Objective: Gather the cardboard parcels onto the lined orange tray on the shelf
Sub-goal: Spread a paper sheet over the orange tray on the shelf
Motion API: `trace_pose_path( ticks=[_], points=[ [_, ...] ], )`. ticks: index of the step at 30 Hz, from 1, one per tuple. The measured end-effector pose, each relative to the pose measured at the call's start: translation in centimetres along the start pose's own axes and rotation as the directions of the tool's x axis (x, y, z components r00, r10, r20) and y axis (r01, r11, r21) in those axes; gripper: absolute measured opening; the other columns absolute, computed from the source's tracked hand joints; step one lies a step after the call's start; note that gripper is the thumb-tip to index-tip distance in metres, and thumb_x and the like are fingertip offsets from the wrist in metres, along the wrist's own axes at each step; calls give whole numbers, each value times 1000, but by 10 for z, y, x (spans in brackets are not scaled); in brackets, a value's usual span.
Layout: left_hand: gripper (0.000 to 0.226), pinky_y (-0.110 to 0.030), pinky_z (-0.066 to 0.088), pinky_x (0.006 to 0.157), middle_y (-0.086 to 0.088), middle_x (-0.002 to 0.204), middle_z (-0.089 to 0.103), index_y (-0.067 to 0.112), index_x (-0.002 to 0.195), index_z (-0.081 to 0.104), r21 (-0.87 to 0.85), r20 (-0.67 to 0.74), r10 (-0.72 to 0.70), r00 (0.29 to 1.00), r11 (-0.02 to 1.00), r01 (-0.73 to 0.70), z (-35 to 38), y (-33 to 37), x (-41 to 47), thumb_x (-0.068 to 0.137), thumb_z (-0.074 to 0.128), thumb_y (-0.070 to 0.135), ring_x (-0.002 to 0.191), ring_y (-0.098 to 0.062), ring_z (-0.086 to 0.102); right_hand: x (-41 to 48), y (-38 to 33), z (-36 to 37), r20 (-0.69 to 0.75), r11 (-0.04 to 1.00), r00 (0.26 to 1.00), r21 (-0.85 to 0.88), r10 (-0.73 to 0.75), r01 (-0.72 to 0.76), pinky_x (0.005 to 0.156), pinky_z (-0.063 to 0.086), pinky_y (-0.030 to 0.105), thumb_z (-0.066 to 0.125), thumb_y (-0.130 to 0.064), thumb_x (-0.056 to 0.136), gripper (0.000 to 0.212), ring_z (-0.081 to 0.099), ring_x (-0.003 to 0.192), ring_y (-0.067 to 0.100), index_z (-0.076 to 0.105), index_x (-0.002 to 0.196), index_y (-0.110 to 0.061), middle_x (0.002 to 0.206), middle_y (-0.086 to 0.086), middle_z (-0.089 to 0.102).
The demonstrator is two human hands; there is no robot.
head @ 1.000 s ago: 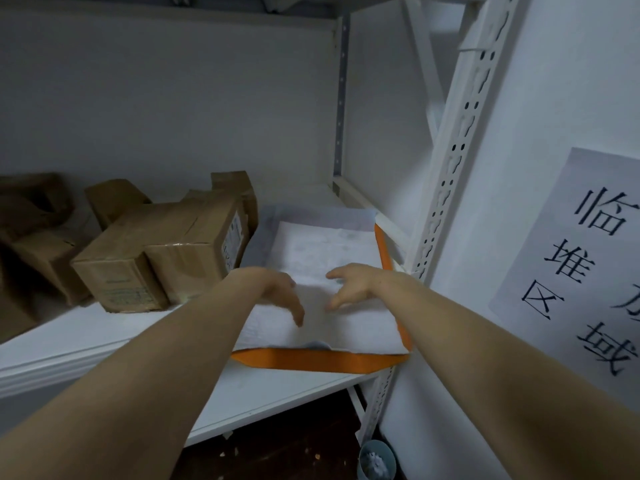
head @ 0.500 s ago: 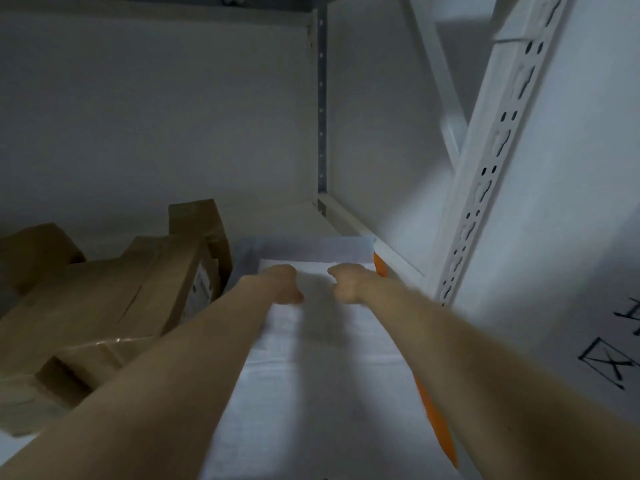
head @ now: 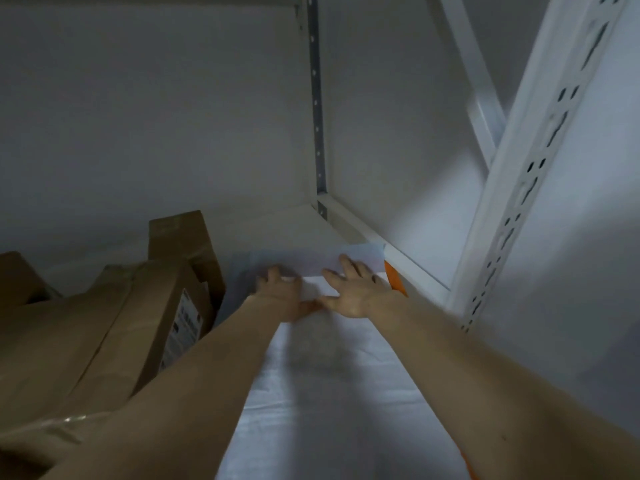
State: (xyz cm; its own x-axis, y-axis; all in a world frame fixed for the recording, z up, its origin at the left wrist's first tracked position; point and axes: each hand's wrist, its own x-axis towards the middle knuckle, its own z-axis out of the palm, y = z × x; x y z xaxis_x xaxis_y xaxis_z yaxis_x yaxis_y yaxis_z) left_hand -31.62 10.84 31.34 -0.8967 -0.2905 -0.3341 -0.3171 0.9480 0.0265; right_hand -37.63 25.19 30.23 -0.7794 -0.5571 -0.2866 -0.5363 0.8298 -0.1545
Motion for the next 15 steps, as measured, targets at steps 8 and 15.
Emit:
trace_pose_path(
  ticks=[8,15],
  points=[
    [95,-49,8,119,-23,157,-8,23,154,0,5,75,-54,996,999,54,2,0,4,84,37,74,146,-41,-5,-3,7,11,11,999,1000,-40,26,-26,121,8,45,24,-62,96,66,-4,149,29,4,153,-35,161,-1,-16],
    [106,-44,8,121,-18,159,-5,8,153,-6,-87,45,-71,996,993,75,10,2,5,83,38,75,148,-36,0,0,17,12,96,997,994,-69,51,-44,121,2,47,15,-61,98,67,-12,148,28,-6,153,-31,160,-1,-22]
  ],
)
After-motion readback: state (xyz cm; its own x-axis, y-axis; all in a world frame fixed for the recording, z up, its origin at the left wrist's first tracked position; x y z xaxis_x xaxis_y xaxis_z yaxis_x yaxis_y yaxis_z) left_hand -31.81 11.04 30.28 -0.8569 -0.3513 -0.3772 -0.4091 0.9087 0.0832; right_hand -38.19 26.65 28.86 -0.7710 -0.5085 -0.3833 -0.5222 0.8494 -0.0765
